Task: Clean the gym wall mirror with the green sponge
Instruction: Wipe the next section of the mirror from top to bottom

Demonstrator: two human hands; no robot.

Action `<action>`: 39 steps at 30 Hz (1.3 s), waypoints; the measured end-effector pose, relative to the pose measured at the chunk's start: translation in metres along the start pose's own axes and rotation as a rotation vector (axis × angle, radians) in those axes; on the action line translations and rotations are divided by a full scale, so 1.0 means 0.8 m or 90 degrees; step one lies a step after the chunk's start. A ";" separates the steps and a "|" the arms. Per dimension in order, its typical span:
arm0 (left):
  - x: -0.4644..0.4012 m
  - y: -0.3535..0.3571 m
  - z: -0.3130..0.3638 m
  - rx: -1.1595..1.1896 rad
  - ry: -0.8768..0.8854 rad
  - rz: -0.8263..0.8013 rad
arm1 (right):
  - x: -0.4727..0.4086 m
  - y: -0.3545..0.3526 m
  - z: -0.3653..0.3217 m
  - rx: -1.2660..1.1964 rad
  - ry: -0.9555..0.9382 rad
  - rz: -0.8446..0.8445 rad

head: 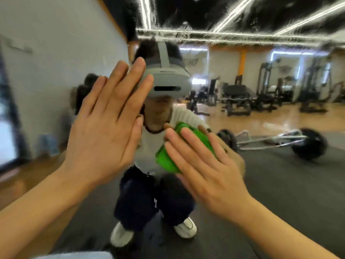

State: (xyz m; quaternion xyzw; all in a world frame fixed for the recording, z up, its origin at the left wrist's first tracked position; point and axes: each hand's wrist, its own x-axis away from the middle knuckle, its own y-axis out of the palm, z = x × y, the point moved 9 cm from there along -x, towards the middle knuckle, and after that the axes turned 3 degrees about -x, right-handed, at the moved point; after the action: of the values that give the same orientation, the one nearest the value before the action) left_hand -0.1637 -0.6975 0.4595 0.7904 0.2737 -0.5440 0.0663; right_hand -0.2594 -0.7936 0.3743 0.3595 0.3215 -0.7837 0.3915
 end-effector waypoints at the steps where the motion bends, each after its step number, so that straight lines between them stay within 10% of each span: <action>1: 0.000 0.000 0.000 0.000 0.001 0.003 | 0.028 -0.005 0.023 0.014 0.018 -0.017; 6: 0.003 0.002 0.001 0.005 -0.001 0.014 | 0.075 -0.010 0.042 0.025 0.188 -0.042; 13: 0.003 0.001 0.000 0.001 0.000 0.010 | 0.035 0.003 -0.013 0.014 -0.027 -0.070; 19: 0.003 0.001 0.001 -0.005 -0.004 0.009 | 0.081 -0.003 0.025 0.006 0.224 -0.063; 26: 0.002 0.000 0.000 -0.010 0.007 0.004 | 0.045 0.007 -0.023 -0.006 0.016 -0.067; 32: 0.003 0.001 0.001 -0.006 0.002 0.012 | 0.086 -0.004 0.024 0.008 0.254 -0.063; 39: 0.002 -0.001 0.001 0.003 0.004 0.012 | 0.057 0.005 0.002 0.012 0.069 -0.073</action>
State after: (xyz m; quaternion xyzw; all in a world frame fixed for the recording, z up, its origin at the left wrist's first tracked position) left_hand -0.1643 -0.6963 0.4582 0.7949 0.2649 -0.5416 0.0685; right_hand -0.2764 -0.8141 0.3375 0.3857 0.3547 -0.7875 0.3244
